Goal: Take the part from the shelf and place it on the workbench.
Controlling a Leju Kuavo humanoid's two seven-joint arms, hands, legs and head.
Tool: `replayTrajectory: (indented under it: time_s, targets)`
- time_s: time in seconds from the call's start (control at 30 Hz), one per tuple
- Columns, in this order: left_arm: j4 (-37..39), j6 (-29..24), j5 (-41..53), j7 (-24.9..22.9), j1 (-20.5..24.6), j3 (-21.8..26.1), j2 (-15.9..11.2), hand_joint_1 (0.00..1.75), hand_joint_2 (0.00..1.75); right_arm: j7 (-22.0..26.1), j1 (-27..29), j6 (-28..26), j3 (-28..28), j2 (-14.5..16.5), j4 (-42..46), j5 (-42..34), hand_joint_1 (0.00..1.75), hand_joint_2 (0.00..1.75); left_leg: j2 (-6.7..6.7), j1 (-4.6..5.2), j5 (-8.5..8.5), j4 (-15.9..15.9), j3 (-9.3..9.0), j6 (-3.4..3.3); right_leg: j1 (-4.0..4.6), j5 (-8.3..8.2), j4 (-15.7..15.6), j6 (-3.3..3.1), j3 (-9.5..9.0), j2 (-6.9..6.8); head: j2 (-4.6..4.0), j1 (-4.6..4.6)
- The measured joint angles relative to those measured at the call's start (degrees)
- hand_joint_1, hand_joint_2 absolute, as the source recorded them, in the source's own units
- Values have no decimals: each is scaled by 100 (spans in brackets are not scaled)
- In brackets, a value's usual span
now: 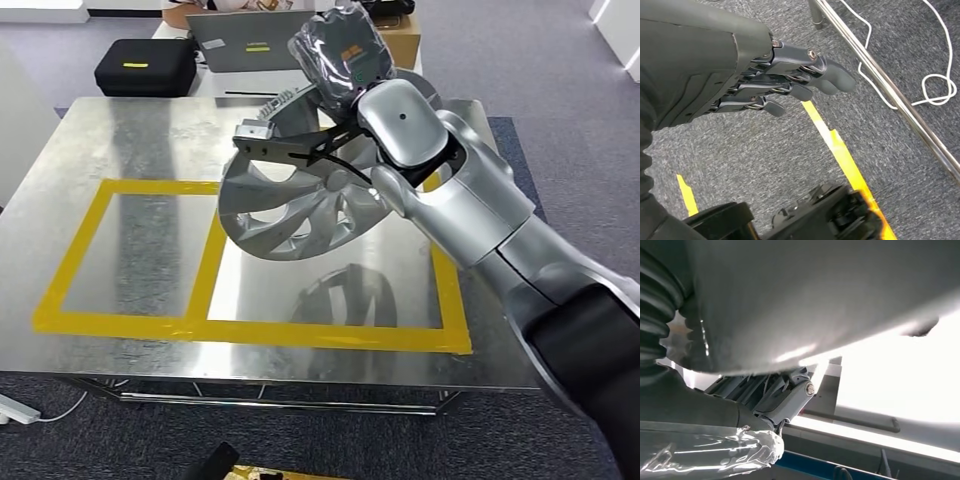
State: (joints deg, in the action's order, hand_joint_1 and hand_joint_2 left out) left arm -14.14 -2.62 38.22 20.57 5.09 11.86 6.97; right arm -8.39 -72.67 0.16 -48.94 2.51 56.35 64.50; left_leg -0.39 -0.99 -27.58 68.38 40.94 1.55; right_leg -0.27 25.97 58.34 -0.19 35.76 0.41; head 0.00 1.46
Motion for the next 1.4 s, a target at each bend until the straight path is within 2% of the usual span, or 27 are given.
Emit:
replayTrajectory:
  time_s: [0.03,0.07,0.1,0.2,0.23,0.3,0.37,0.4,0.43,0.47,0.53,0.6,0.7,0.77,0.8,0.87,0.9,0.93,0.97,1.0,1.03,1.1,1.2,1.27,1.3,1.37,1.4]
  targets:
    - [0,1,-3,0,2,-2,-1,0,175,-3,-8,2,0,0,-2,3,175,175,3,-3,157,-328,-158,1,9,20,24,23,0,6,0,-1]
    - [0,4,-11,0,8,-6,-2,0,175,-5,-18,4,1,0,-7,7,175,175,5,-3,235,-612,-294,-17,16,37,48,46,10,13,0,-1]
    - [0,10,-20,1,12,-10,-2,0,175,-8,-27,8,2,0,-14,10,175,175,4,5,245,-776,-370,-44,22,44,64,72,23,17,0,2]
    - [0,25,-43,3,8,-24,-5,0,175,-14,-34,14,5,0,-40,12,175,175,-5,21,201,-873,-408,-156,14,63,77,144,54,16,0,3]
    - [0,27,-46,2,7,-28,-6,0,175,-14,-38,15,6,0,-45,11,175,175,-6,16,205,-883,-418,-191,9,121,149,168,95,10,0,8]
    - [0,55,-55,8,13,-35,-6,0,175,-16,-58,21,8,0,-57,11,175,175,-1,7,208,-899,-433,-251,2,390,646,209,347,4,0,26]
    - [0,99,-70,22,17,-39,-8,0,175,-18,-65,34,3,0,-76,11,175,175,3,16,200,-897,-437,-282,2,684,1400,228,726,2,0,36]
    - [0,114,-80,29,17,-41,-10,0,175,-18,-54,41,-3,0,-87,11,175,175,3,21,196,-897,-441,-287,3,720,1626,226,852,2,0,36]
    - [0,121,-87,35,16,-43,-11,0,175,-18,-44,47,-11,0,-97,11,175,175,0,25,193,-896,-445,-290,3,655,1650,217,883,2,0,38]
    - [0,126,-93,40,16,-44,-11,0,175,-18,-37,50,-17,0,-104,11,175,175,-8,28,190,-896,-453,-292,6,501,1462,199,807,2,0,37]
    - [0,131,-95,51,16,-48,-11,0,175,-19,-46,51,-22,1,-113,12,175,175,-28,38,179,-894,-463,-281,21,133,719,143,444,1,0,37]
    - [0,138,-96,60,15,-54,-9,0,175,-19,-68,52,-27,13,-120,13,175,175,-41,55,178,-891,-452,-241,42,-13,175,103,158,4,0,30]
    - [1,152,-100,69,10,-71,-2,0,175,-21,-70,62,-38,30,-137,11,175,175,-45,51,195,-911,-435,-156,43,-18,50,64,93,6,0,29]
    - [0,175,-117,74,7,-82,-2,0,175,-27,-74,65,-38,42,-153,11,175,175,-36,47,59,-756,-374,-105,19,-42,1,19,61,-4,0,15]
    - [0,189,-135,75,6,-85,-4,0,175,-33,-77,64,-37,51,-164,11,175,175,-30,43,-90,-517,-272,-83,8,-49,-18,1,43,-8,0,4]
    - [1,207,-190,73,5,-86,-5,0,175,-55,-65,61,-40,69,-199,3,175,175,-24,37,-414,183,42,-49,12,-44,-23,-15,30,-9,0,-11]
    - [1,210,-209,68,2,-87,-6,0,131,-68,-46,59,-41,73,-220,-4,175,175,-23,35,-486,449,173,-35,14,-42,-21,-18,25,-9,0,-9]
    - [1,210,-223,63,-2,-88,-7,0,87,-80,-27,57,-42,77,-244,-13,175,175,-21,33,-453,541,224,-24,14,-39,-19,-19,22,-9,0,-9]
    - [0,208,-227,57,-5,-89,-7,0,44,-90,-14,54,-42,81,-265,-18,175,175,-17,30,-327,440,184,-18,12,-37,-15,-17,20,-7,0,-10]
    - [0,205,-228,54,-7,-90,-8,0,0,-98,-7,51,-40,86,-281,-21,175,175,-13,25,-130,160,51,-17,10,-32,-8,-11,16,-4,0,-10]
    - [0,202,-230,53,-6,-91,-9,0,0,-104,-9,47,-37,92,-293,-22,175,175,-8,18,53,-187,-115,-21,9,-25,0,0,15,1,0,-11]
    - [0,185,-245,44,4,-96,-6,0,0,-125,-21,35,-26,102,-316,-32,175,175,-4,21,218,-744,-390,-55,30,-12,29,40,37,17,0,-9]
    - [0,140,-302,7,13,-122,11,0,0,-163,-22,26,-2,108,-396,-68,175,175,-8,39,193,-904,-454,-162,35,-10,32,119,75,19,0,-4]
    - [0,112,-336,-7,13,-136,26,0,0,-182,-24,25,25,114,-471,-84,175,175,-9,28,212,-930,-465,-231,22,106,185,173,166,10,0,6]
    - [0,99,-350,-8,16,-138,36,0,0,-189,-25,24,39,118,-515,-88,175,175,-6,19,217,-940,-471,-261,17,246,429,197,288,7,0,15]
    - [0,75,-379,-11,17,-139,51,0,0,-194,-13,23,54,127,-626,-92,175,175,1,24,211,-938,-472,-295,13,587,1179,228,642,3,0,31]
    - [1,66,-390,-14,14,-139,57,0,0,-197,5,23,55,136,-685,-94,175,175,2,26,209,-938,-472,-300,11,683,1491,235,797,2,0,29]
